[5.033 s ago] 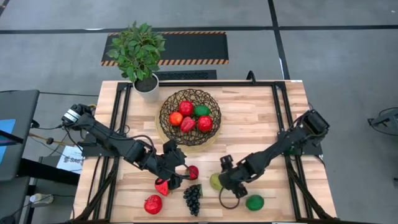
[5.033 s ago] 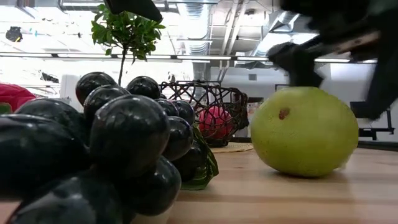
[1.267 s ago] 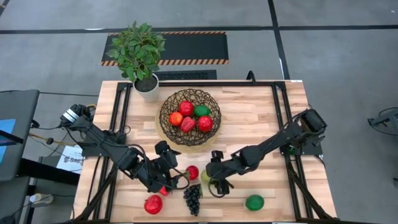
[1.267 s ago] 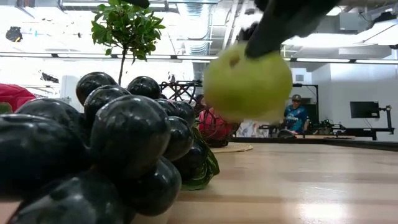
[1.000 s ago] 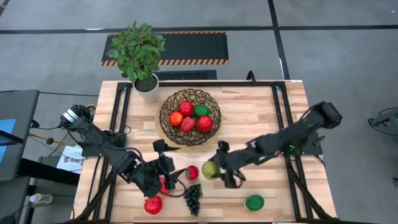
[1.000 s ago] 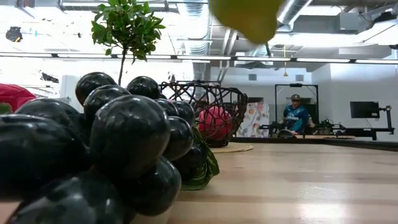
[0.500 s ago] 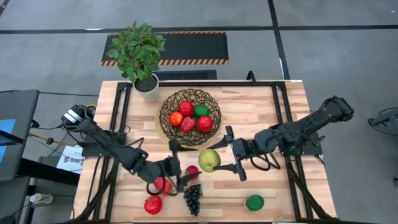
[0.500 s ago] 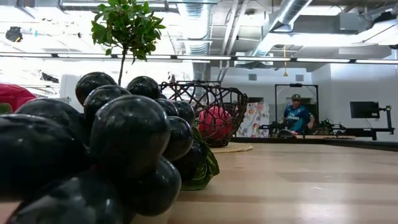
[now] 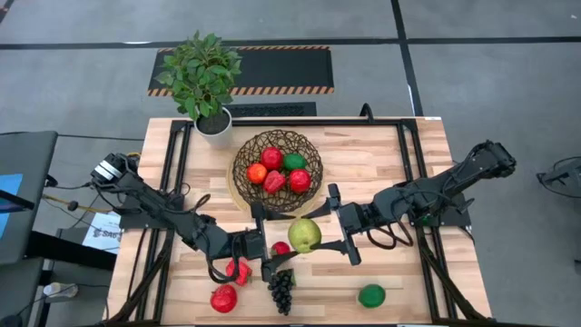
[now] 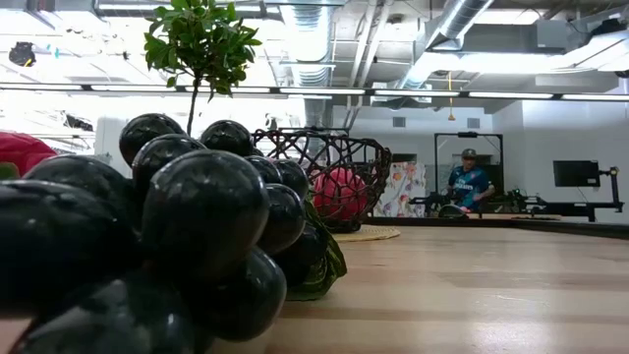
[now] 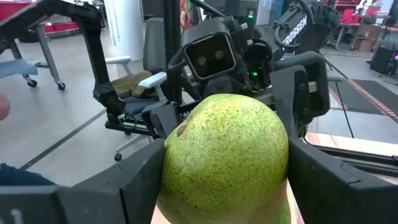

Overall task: Build produce basket
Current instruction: Put the green pear into the basket

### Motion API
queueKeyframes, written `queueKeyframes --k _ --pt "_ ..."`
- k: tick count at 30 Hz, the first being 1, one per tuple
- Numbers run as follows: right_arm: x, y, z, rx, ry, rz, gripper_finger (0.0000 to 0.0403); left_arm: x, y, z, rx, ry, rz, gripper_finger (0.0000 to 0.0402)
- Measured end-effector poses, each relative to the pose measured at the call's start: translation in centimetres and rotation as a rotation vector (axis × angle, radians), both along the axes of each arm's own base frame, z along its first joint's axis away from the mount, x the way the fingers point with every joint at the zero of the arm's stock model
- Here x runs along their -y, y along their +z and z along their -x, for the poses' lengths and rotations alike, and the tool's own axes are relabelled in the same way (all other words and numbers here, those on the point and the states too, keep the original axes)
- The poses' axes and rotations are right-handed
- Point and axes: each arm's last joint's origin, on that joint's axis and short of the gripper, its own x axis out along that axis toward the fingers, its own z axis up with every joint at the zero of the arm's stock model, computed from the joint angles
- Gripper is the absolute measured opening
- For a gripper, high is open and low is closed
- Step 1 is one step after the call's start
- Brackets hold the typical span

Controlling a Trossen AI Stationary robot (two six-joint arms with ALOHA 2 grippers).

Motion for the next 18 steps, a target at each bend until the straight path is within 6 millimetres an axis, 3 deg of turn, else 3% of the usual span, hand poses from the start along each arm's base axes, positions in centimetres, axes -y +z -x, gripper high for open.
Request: queueKeyframes --k 18 --pt "0.0 0.2 0.0 0.02 0.004 0.008 0.0306 -1.4 1.1 -1.0 0.105 -0.136 -0.006 0.0381"
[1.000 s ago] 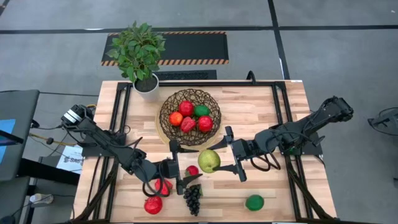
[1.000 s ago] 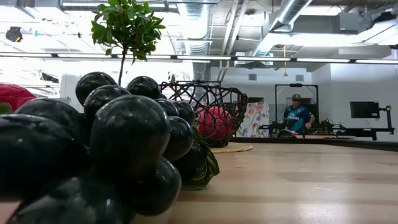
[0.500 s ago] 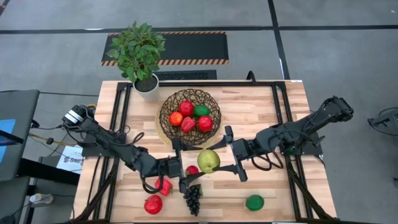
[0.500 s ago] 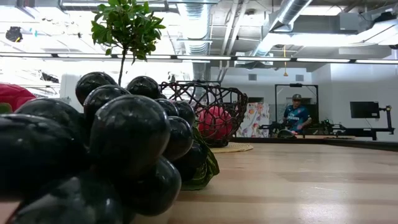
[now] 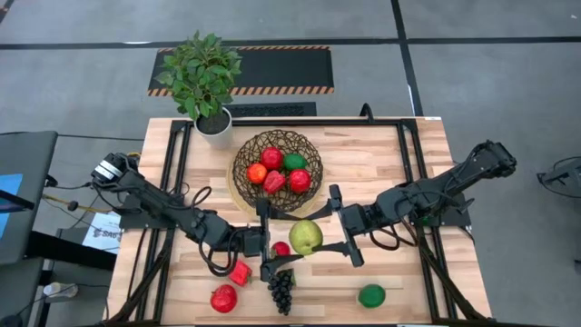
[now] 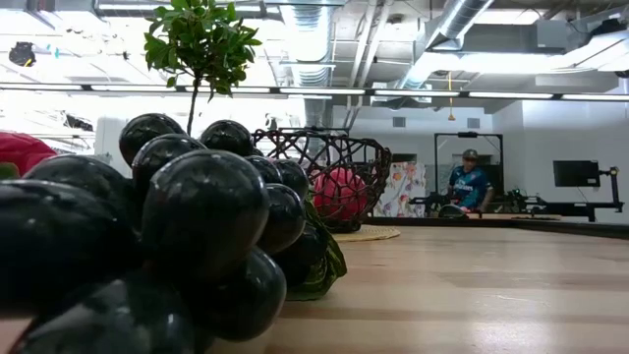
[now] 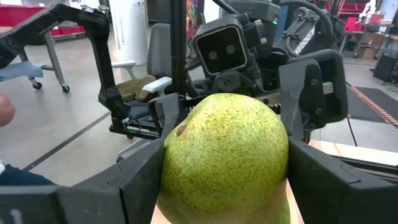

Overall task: Build produce basket
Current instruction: Put the green pear into the basket

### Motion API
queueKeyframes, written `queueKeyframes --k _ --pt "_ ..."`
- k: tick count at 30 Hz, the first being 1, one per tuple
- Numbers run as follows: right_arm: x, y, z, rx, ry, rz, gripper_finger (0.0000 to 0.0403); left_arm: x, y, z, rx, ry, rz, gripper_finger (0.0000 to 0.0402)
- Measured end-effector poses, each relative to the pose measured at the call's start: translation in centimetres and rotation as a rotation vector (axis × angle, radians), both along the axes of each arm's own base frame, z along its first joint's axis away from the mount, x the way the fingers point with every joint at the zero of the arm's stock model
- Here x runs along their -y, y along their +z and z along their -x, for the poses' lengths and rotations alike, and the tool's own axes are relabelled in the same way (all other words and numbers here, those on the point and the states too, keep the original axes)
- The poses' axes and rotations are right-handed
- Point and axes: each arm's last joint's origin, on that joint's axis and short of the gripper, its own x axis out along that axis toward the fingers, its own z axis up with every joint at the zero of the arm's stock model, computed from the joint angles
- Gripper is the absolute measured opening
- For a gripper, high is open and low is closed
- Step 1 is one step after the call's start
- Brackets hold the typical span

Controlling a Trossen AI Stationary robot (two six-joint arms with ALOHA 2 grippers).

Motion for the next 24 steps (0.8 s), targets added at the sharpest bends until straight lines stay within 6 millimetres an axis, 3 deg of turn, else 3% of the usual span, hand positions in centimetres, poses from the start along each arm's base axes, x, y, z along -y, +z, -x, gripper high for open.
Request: queueKeyframes --k 24 --pt "0.09 0.36 -0.37 0.056 -0.006 -0.011 0.0306 -0.82 0.46 -0.29 0.039 -0.012 0.01 0.038"
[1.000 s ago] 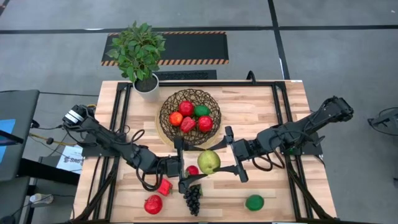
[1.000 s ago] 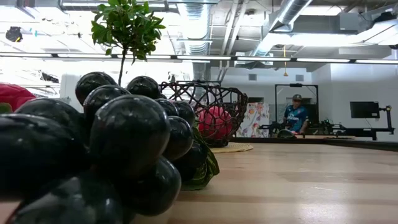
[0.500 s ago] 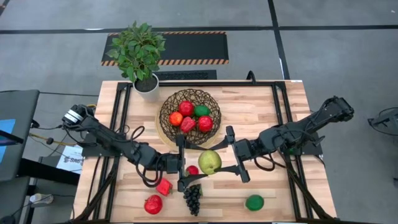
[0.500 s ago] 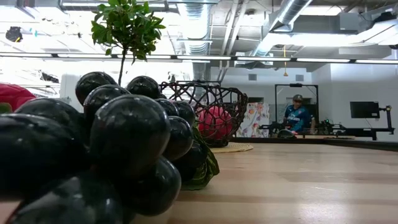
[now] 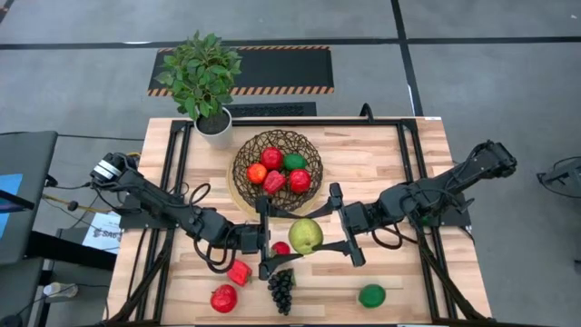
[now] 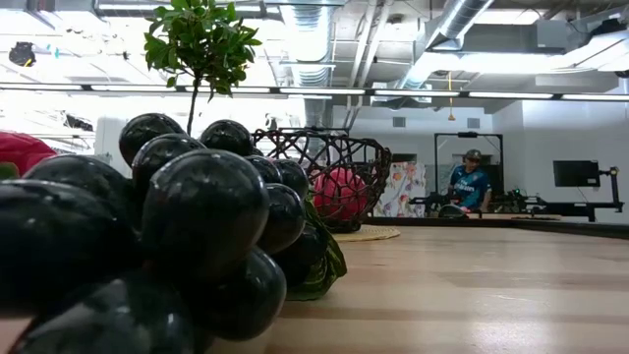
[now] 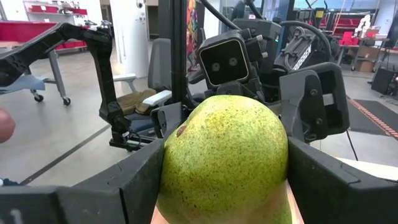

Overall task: Build produce basket
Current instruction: Put the green pear into the basket

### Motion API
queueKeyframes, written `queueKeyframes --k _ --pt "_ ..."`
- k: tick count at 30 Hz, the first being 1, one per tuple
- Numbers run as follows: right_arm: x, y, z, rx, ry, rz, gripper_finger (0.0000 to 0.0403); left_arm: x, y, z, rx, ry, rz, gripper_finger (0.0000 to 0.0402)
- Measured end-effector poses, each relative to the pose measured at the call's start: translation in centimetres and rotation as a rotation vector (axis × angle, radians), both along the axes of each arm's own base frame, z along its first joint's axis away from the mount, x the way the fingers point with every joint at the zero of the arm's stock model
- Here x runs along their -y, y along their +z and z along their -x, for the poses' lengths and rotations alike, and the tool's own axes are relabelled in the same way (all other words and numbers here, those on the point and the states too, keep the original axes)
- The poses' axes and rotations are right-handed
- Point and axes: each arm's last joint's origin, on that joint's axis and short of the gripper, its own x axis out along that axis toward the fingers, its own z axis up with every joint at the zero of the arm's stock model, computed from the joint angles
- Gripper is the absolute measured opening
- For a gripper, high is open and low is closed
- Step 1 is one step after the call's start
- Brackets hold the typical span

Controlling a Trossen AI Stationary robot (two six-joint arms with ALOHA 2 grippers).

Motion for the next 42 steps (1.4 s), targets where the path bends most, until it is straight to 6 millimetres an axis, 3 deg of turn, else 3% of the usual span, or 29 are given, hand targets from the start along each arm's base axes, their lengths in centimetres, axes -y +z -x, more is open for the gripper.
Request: queueKeyframes --k 8,24,35,42 --pt "0.0 -0.8 -1.3 0.005 -0.002 -0.004 0.0306 0.0 -0.1 0.0 -0.015 0.008 -0.022 0.0362" --pt "0.6 -0.7 -1.4 0.006 -0.001 -0.007 0.0308 -0.1 -0.2 -0.1 -0.021 0.025 -0.011 0.0341" --pt "1.0 -1.2 -1.3 -0.051 -0.058 0.037 0.0372 -0.3 -0.6 -0.1 -0.066 0.189 -0.048 0.033" --pt "1.3 -1.9 -1.2 -0.12 -0.163 0.09 0.0381 -0.3 -1.5 0.0 -0.149 0.327 -0.089 0.033"
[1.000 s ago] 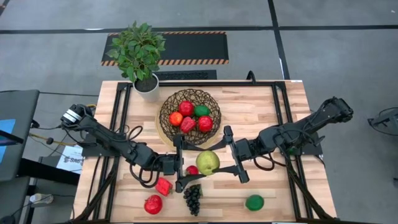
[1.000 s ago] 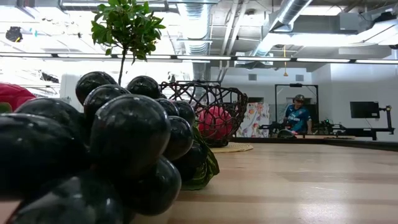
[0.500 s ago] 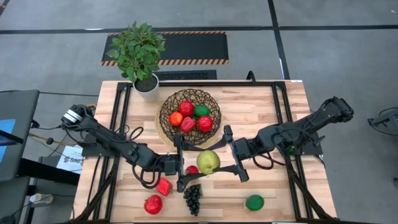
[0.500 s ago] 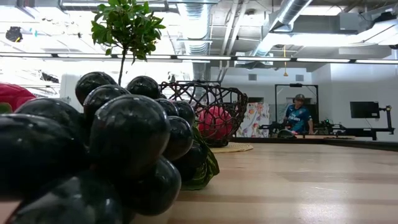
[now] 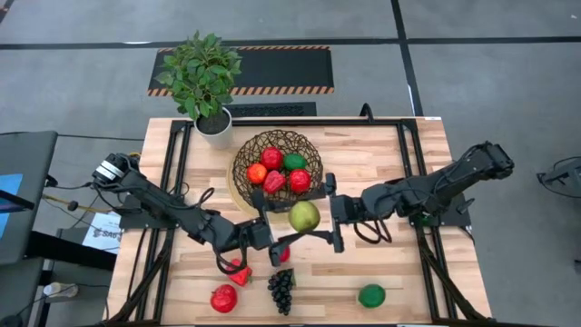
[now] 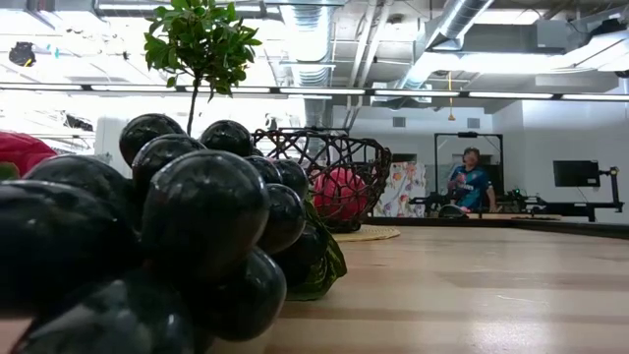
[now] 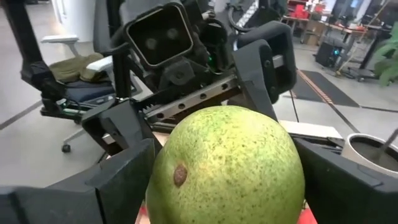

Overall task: Build produce basket
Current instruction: Put the green pear into the basket

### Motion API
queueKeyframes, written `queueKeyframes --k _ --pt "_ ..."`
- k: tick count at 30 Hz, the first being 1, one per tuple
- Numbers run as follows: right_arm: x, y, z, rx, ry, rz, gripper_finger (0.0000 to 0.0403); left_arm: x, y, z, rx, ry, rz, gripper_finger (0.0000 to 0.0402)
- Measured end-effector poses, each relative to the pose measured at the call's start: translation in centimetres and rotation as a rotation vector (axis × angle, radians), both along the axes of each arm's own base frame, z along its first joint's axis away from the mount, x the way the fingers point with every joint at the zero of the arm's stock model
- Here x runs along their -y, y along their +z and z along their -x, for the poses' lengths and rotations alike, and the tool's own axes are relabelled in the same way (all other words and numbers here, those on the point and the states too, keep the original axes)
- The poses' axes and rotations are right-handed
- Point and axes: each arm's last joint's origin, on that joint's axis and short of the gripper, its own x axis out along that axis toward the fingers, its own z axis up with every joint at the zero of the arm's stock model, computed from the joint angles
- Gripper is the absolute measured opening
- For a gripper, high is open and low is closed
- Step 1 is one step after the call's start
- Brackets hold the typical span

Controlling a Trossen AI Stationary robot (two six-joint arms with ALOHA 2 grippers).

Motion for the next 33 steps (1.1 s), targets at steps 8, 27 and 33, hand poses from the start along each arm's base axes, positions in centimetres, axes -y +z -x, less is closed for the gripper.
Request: queueKeyframes --k 8,27,33 --pt "0.3 -0.2 0.0 -0.02 -0.028 0.002 0.0381 -0.2 -0.4 0.0 -0.028 0.041 0.031 0.033" --pt "1.0 0.5 1.1 -0.038 -0.052 0.017 0.0381 -0.1 -0.2 0.2 -0.04 0.045 -0.003 0.033" --pt "1.3 1.2 2.3 -0.041 -0.048 0.019 0.0381 -0.1 -0.3 0.2 -0.056 0.05 -0.017 0.033"
